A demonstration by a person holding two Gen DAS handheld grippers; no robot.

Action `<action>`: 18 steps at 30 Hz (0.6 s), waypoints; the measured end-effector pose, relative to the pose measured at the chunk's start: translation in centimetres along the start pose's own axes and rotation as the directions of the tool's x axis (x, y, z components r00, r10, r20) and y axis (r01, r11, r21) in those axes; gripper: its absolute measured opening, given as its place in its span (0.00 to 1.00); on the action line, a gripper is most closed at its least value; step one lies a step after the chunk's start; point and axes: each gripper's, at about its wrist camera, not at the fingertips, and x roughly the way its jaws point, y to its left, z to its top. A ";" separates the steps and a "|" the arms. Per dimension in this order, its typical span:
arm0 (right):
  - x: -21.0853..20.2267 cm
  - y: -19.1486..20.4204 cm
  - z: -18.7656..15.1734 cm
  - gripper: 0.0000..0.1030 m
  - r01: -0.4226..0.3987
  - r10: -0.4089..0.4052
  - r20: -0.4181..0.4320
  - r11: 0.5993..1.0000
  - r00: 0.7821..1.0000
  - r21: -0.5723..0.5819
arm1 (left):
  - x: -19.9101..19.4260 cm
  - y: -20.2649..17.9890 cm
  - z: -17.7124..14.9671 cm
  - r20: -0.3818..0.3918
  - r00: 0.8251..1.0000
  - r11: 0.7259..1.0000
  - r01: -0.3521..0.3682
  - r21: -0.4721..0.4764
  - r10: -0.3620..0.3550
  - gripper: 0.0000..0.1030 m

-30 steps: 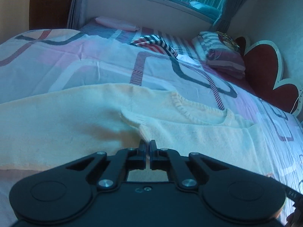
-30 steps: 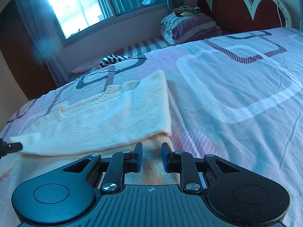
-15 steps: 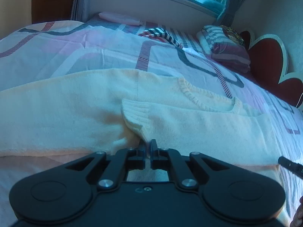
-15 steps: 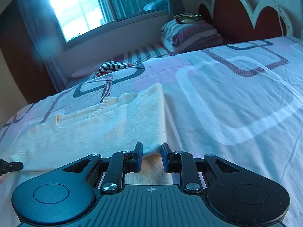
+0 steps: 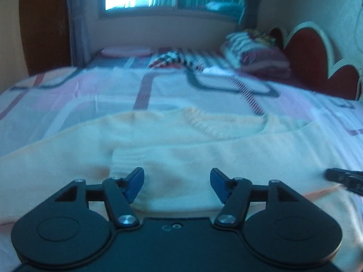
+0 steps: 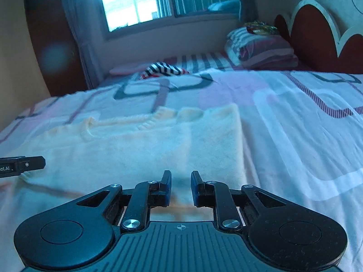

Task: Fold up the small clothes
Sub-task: 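Move the left tool to the other sleeve's cuff and close on it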

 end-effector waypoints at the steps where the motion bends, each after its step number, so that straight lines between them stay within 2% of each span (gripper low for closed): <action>1: 0.2 -1.0 -0.1 0.08 0.047 -0.047 -0.006 0.999 0.999 0.012 | 0.6 0.7 -0.2 -0.015 1.000 1.000 -0.003 -0.015 0.003 0.57; 2: 0.1 -2.3 -0.2 0.00 0.056 -0.056 -0.002 0.998 0.998 0.042 | 0.7 1.6 -0.5 -0.007 1.000 1.000 0.012 -0.027 -0.012 0.57; 5: -0.7 -3.9 0.9 0.00 0.064 -0.065 0.010 0.996 0.998 0.060 | 0.6 2.5 0.0 0.001 1.000 0.999 0.008 -0.039 -0.008 0.58; 8: -0.1 -4.2 3.0 0.00 0.005 -0.012 0.053 0.993 0.999 0.122 | 1.1 1.4 1.2 0.018 1.000 0.999 0.025 -0.019 -0.025 0.60; 11: 2.3 -2.9 5.1 0.00 -0.035 0.031 0.045 0.995 0.998 0.097 | 2.3 0.0 2.2 0.019 0.999 0.999 0.032 0.020 -0.033 0.62; 14: 4.9 -1.8 6.1 0.00 -0.048 0.047 0.028 0.998 0.998 0.033 | 3.4 -0.4 2.6 0.005 1.000 0.998 0.012 0.057 -0.012 0.63; 16: 6.3 -2.5 6.4 0.00 -0.007 0.007 0.020 1.000 1.000 0.022 | 3.6 0.2 2.4 -0.002 1.000 0.998 -0.007 0.061 0.007 0.64; 18: 7.4 -5.0 6.8 0.00 0.090 -0.090 -0.005 0.993 0.996 0.081 | 3.7 0.9 2.2 -0.008 1.000 0.998 -0.019 0.057 0.020 0.64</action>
